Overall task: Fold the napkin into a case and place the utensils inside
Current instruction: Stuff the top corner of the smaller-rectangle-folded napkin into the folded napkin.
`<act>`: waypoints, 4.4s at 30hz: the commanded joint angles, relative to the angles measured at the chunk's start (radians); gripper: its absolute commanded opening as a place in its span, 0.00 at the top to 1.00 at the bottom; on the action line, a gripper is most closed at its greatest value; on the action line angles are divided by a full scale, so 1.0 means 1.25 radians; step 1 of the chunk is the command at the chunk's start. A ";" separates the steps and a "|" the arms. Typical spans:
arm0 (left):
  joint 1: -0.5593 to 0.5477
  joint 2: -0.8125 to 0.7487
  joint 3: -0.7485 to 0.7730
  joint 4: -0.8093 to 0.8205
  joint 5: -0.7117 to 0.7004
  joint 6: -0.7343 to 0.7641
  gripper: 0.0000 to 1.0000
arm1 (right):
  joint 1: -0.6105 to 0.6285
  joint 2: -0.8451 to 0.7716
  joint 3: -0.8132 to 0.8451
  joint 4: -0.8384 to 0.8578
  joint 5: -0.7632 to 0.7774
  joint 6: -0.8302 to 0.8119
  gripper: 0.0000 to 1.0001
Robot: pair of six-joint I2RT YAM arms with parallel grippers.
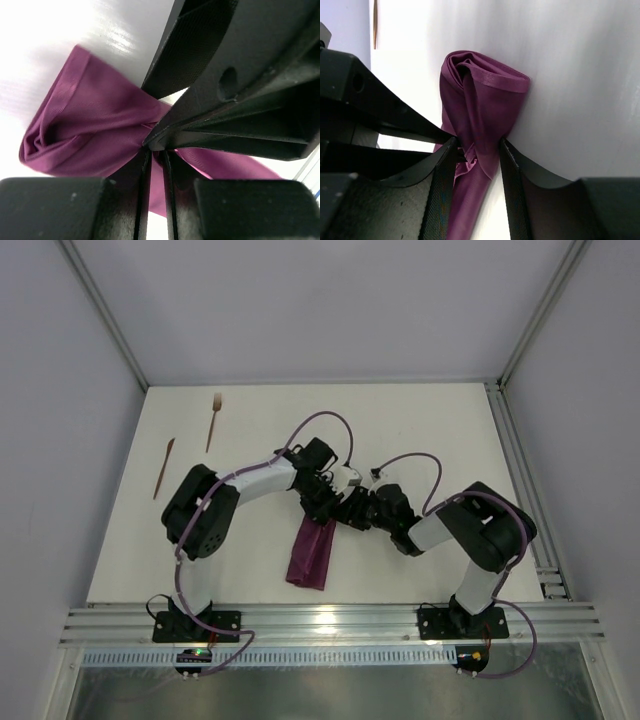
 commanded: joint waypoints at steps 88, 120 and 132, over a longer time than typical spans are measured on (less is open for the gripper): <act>-0.249 -0.187 -0.051 -0.149 -0.140 0.039 1.00 | 0.024 0.004 -0.069 0.157 0.255 0.132 0.96; -0.229 -0.080 -0.101 -0.006 -0.023 -0.024 0.82 | -0.008 -0.154 -0.043 -0.112 0.100 -0.040 0.50; -0.227 -0.141 -0.091 0.009 -0.027 -0.024 0.82 | -0.008 -0.109 -0.063 -0.089 0.016 -0.025 0.46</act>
